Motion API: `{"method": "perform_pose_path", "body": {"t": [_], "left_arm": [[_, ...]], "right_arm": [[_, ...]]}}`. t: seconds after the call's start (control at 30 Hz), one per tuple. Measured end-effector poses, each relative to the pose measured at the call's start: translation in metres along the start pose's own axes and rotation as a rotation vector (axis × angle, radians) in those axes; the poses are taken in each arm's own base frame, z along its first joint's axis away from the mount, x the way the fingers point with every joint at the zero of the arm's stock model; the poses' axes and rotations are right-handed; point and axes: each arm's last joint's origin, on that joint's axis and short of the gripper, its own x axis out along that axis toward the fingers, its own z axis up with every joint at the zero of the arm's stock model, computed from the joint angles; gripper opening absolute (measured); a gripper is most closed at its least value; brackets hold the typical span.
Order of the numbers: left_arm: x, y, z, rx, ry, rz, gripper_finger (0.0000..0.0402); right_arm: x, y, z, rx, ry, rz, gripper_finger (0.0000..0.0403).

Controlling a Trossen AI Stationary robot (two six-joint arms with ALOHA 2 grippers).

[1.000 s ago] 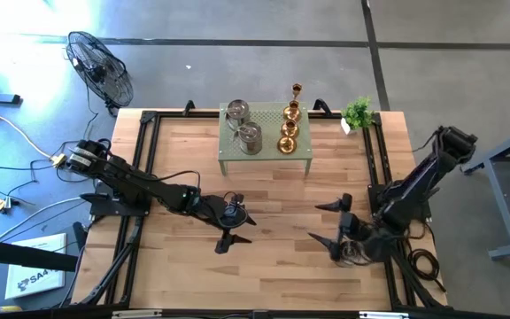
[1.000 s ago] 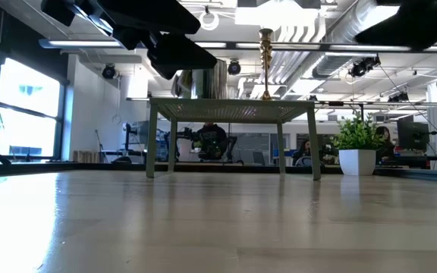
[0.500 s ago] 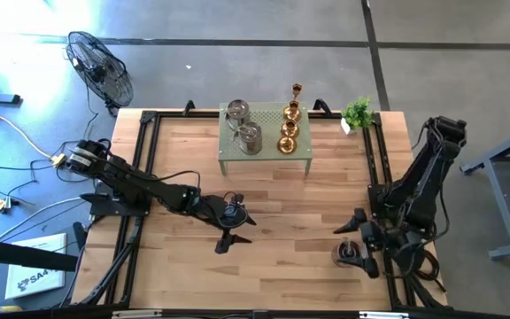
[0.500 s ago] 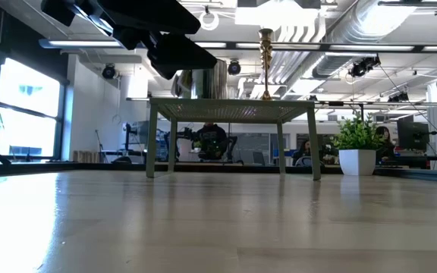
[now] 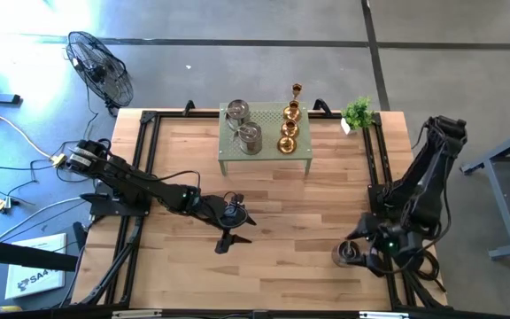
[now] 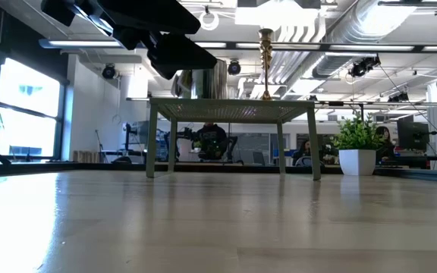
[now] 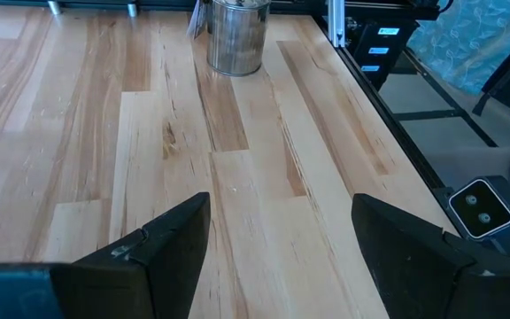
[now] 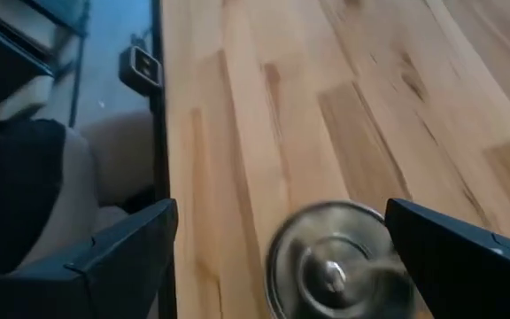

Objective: Pick & Place candle stick holders
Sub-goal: Put the silver scented candle on the shelf

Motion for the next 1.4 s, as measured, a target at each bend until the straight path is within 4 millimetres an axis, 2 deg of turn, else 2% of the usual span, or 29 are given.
{"method": "perform_pose_path", "body": {"t": [0.13,0.23,0.5,0.7,1.13,1.4], "left_arm": [[0.0,0.0,0.0,0.0,0.0,0.0,0.027],[0.0,0.0,0.0,0.0,0.0,0.0,0.027],[0.0,0.0,0.0,0.0,0.0,0.0,0.027],[0.0,0.0,0.0,0.0,0.0,0.0,0.027],[0.0,0.0,0.0,0.0,0.0,0.0,0.027],[0.0,0.0,0.0,0.0,0.0,0.0,0.027]], "right_arm": [[-0.011,0.005,0.008,0.054,0.064,-0.087,0.0397],[-0.011,0.01,0.011,0.085,0.135,-0.179,0.0395],[0.013,0.044,0.019,0.109,0.321,-0.395,0.0394],[0.03,0.063,0.029,0.06,0.441,-0.517,0.0394],[0.046,0.054,0.05,0.052,0.496,-0.563,0.0395],[0.047,0.052,0.053,0.07,0.509,-0.561,0.0393]]}}
